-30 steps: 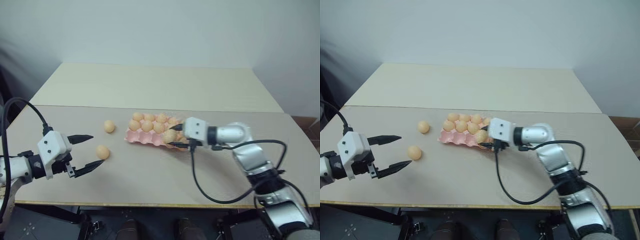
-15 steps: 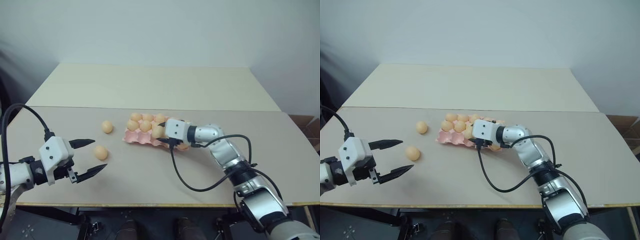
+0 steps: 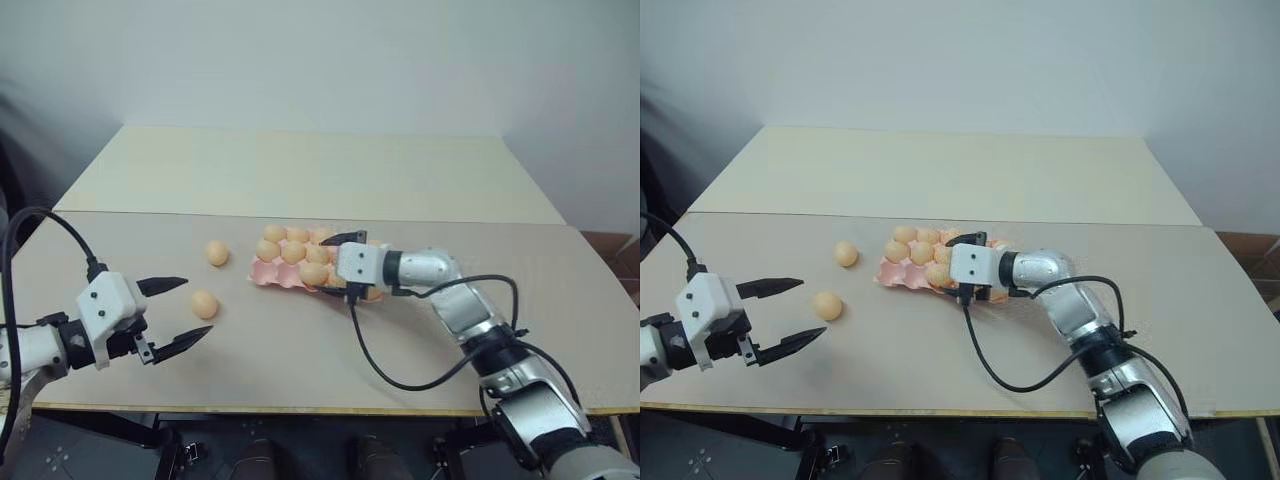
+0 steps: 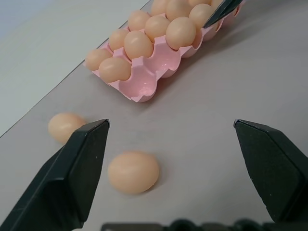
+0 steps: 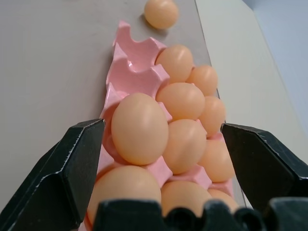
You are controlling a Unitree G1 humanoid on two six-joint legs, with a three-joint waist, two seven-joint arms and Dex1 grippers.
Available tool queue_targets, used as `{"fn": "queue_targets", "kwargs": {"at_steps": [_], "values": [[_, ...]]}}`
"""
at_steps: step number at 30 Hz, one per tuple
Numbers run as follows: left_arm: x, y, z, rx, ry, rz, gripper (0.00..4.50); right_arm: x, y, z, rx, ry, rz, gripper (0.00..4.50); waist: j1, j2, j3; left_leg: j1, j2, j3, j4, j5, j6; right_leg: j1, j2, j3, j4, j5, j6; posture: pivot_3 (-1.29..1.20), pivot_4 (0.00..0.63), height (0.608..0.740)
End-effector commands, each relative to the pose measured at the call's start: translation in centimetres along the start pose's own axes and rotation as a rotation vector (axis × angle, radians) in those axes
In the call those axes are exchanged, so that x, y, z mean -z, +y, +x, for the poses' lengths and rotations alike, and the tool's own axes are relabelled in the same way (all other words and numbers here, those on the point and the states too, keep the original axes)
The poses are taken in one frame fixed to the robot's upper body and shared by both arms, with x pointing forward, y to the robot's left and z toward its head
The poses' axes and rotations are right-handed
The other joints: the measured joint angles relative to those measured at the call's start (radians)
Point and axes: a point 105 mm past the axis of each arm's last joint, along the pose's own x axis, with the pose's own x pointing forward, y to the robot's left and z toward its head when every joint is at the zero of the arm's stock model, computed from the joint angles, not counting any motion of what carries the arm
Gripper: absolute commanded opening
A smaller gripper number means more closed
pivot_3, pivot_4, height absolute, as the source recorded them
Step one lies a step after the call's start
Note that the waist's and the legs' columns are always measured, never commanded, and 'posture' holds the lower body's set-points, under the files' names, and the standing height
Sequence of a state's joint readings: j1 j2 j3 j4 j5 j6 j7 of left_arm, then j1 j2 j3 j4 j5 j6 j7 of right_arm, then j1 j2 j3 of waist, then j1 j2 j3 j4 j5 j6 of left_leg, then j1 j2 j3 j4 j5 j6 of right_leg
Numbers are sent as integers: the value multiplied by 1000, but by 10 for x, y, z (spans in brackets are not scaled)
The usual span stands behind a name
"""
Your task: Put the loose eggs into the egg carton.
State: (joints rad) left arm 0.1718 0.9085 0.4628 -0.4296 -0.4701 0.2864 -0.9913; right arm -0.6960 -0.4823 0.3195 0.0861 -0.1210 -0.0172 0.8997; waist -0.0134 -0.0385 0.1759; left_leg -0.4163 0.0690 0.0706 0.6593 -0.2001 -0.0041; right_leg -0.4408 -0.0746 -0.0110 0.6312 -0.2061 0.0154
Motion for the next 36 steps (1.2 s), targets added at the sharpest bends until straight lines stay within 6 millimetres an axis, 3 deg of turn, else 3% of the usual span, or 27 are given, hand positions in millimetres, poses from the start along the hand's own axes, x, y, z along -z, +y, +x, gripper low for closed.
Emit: {"fn": "queue_targets", "kwargs": {"at_steps": [1,5,9,14,20,27,36], "values": [[-4,6,-9,-31,9,36,4500,-13,-9,-37,10,-34,5,4486,4,0,0,0,0,0,0,0,0,0,0,0,0,0,0,0,150,740],[-3,5,-12,-29,8,27,4500,-15,-2,-74,-70,-18,62,4486,7,0,0,0,0,0,0,0,0,0,-1,0,-1,-4,-5,0,150,740],[1,5,-18,-45,25,6,4500,-11,5,-127,-153,59,103,4486,9,0,0,0,0,0,0,0,0,0,-1,0,-1,-5,-6,0,150,740],[7,8,-32,-95,68,-21,4500,-9,14,-159,-193,133,161,4486,3,0,0,1,0,0,0,0,0,0,-1,0,-1,-5,-6,0,150,740],[14,15,-45,-144,122,-92,4500,-8,18,-160,-166,144,184,4486,2,0,0,2,0,0,0,-4,-6,0,-1,0,-1,-5,-6,0,150,740],[14,19,-39,-164,104,-134,4500,-3,20,-157,-152,160,188,4486,7,0,0,1,-1,0,0,-3,-6,0,-2,0,-2,-5,-6,0,150,740],[38,36,6,-229,117,-194,4500,-5,21,-147,-130,142,196,4486,15,0,0,1,-1,0,0,-3,-4,1,-1,0,-1,-5,-6,0,150,740]]}}
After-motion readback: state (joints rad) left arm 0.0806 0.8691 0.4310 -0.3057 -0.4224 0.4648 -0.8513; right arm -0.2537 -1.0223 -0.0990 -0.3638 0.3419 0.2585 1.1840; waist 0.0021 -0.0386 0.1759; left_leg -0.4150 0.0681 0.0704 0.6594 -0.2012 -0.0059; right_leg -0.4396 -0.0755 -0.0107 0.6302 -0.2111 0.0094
